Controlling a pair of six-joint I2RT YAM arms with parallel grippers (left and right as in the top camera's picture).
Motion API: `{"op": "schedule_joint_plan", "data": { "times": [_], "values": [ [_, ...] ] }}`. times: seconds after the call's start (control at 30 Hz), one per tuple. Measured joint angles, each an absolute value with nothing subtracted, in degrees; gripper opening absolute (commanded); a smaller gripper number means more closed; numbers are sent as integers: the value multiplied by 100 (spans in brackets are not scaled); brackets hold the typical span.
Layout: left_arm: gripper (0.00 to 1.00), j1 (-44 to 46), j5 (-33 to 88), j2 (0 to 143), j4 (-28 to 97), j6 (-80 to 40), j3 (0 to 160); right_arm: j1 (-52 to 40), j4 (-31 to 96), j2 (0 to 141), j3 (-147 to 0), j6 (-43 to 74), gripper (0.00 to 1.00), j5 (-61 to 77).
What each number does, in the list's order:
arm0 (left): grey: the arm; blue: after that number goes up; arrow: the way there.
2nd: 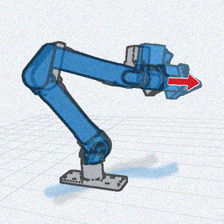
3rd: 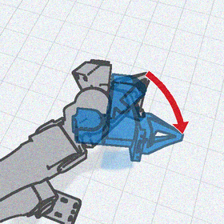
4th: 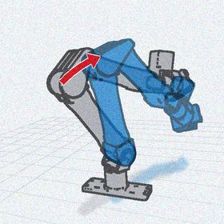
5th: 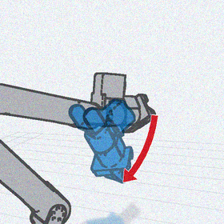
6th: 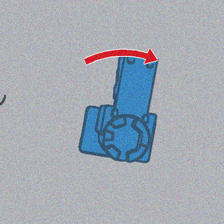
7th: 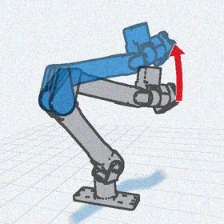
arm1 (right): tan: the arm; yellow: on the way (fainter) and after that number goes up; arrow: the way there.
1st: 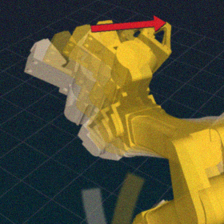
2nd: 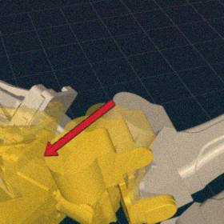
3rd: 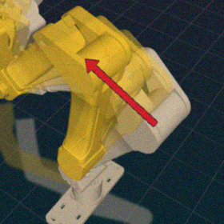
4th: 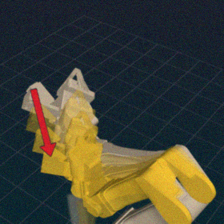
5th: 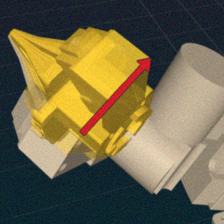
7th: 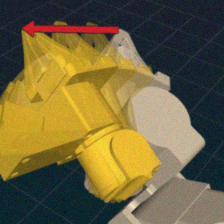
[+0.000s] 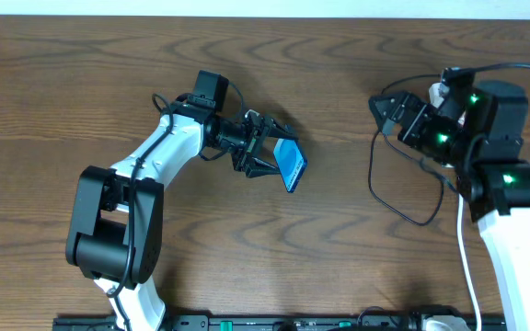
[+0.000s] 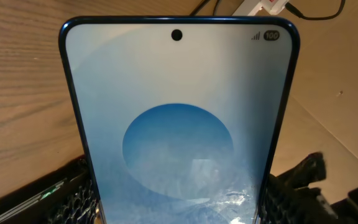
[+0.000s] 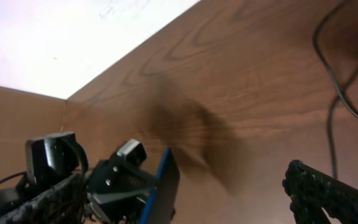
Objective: Plug charger to phone and switch on socket
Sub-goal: 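Move the right gripper to the phone's lower edge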
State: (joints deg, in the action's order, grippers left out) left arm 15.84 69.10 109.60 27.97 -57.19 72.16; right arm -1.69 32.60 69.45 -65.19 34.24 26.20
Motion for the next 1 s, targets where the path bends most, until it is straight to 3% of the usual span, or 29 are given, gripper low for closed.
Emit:
{"op": "schedule_joint_plan", "data": {
  "times": [0.2,0.57,0.87,1.0],
  "values": [
    [70,1584,6908,10960,2799,-5717,7216,-777,3264,7085,-6519,3476,89,2563],
    [70,1584,6910,10960,2797,-5714,7216,-3393,3850,7078,-6528,3997,87,491],
    [70,1584,6910,10960,2797,-5701,7216,-4233,4436,7273,-6532,5133,87,-860],
    [70,1584,6910,10960,2797,-5699,7216,-4338,4436,7682,-6532,5537,77,-947]
  ]
}}
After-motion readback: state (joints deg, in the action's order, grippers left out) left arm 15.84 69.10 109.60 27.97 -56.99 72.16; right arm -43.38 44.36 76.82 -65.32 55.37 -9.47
